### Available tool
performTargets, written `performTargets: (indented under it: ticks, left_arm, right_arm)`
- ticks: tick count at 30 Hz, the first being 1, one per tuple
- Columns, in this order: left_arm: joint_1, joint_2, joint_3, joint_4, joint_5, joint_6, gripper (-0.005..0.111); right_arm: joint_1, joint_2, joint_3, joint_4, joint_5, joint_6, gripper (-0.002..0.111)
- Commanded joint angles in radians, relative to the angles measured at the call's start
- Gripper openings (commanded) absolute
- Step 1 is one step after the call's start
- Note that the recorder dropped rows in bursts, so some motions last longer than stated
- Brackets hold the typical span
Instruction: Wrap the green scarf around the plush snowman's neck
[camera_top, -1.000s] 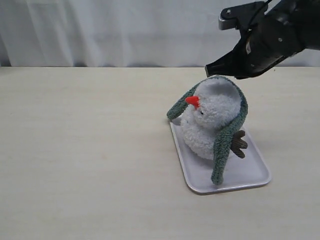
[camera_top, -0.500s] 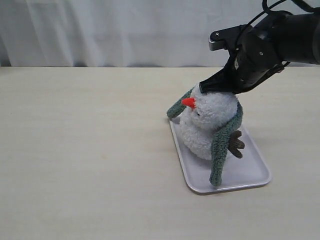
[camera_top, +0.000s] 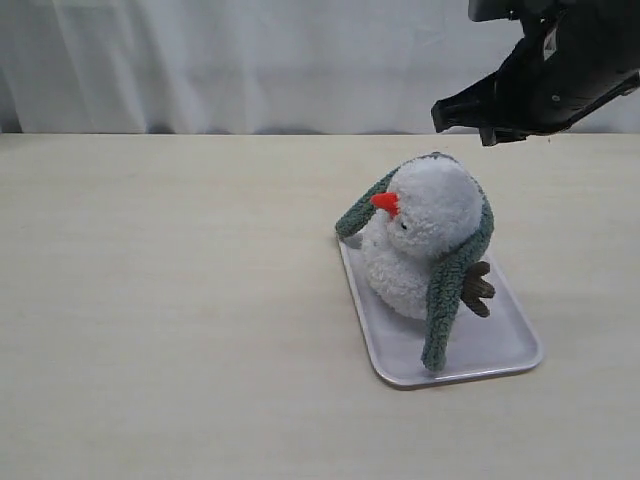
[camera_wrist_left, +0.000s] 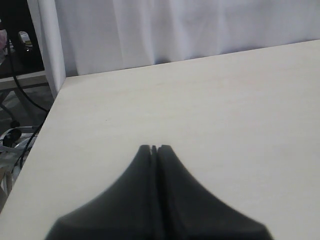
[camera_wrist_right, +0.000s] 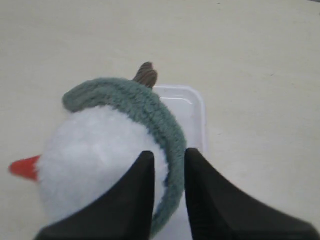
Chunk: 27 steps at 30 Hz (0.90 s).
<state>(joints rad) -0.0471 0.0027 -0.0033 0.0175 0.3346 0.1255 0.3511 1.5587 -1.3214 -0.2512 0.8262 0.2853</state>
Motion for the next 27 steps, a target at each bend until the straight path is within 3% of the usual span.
performTargets:
  ticks: [1,5,12,20,27]
  left_arm:
    - [0.002,-0.003,0.003,-0.003,-0.011,0.0,0.0]
    - [0.002,-0.003,0.003,-0.003,-0.011,0.0,0.0]
    - [0.002,-0.003,0.003,-0.003,-0.011,0.0,0.0]
    - [0.002,-0.003,0.003,-0.003,-0.011,0.0,0.0]
    - [0.002,-0.003,0.003,-0.003,-0.011,0.0,0.0]
  right_arm:
    - [0.0,-0.083,0.06,0.316,0.065,-0.252,0.034]
    - [0.0,-0.176,0.265,0.601,0.062,-0.529,0.034]
    - [0.002,-0.193,0.496,0.613,-0.058,-0.613,0.034]
    - [0.107,-0.156,0.498,0.53,-0.234,-0.518,0.037]
    - [0.117,-0.055,0.498,0.341,-0.165,-0.272,0.045]
